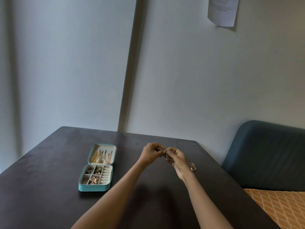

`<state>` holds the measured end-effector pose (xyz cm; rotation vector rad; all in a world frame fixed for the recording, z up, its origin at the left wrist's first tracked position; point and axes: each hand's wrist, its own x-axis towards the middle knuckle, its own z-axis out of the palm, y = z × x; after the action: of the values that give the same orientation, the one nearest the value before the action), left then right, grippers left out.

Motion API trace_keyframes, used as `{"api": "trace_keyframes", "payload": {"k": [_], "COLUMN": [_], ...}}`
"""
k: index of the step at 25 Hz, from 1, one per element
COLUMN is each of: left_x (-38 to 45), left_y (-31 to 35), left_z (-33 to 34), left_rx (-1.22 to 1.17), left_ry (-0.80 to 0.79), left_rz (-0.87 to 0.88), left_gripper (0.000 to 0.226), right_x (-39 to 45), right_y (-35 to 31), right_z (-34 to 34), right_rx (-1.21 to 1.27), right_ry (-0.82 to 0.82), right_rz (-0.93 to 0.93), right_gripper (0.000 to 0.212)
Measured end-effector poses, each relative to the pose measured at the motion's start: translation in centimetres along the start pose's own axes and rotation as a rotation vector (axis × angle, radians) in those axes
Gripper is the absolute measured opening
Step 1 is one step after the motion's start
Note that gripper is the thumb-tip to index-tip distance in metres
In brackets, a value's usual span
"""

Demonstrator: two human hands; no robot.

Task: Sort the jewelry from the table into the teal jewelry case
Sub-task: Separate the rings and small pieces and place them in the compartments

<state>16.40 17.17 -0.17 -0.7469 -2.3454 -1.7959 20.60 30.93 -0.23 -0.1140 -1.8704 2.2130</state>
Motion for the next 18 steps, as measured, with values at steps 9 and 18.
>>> {"api": "trace_keyframes", "payload": {"k": [9,18], "left_x": [-4.5,-10.3], "left_y": [-0.4,-1.1], "left_z": [-7.1,-19.7], "left_rx": [0.143,0.211], "left_ry": [0.120,0.116], "left_rz": [0.027,-0.205], "left_gripper": [0.015,0.016], "right_x": [-2.7,-5.4], "right_y": [1.5,3.8], "right_z": [7.3,17.1], "right_rx": [-0.095,-0.110], "right_ry": [-0.065,-0.155], "right_rz": [-0.085,-0.026], "right_gripper": [0.017,0.007]}}
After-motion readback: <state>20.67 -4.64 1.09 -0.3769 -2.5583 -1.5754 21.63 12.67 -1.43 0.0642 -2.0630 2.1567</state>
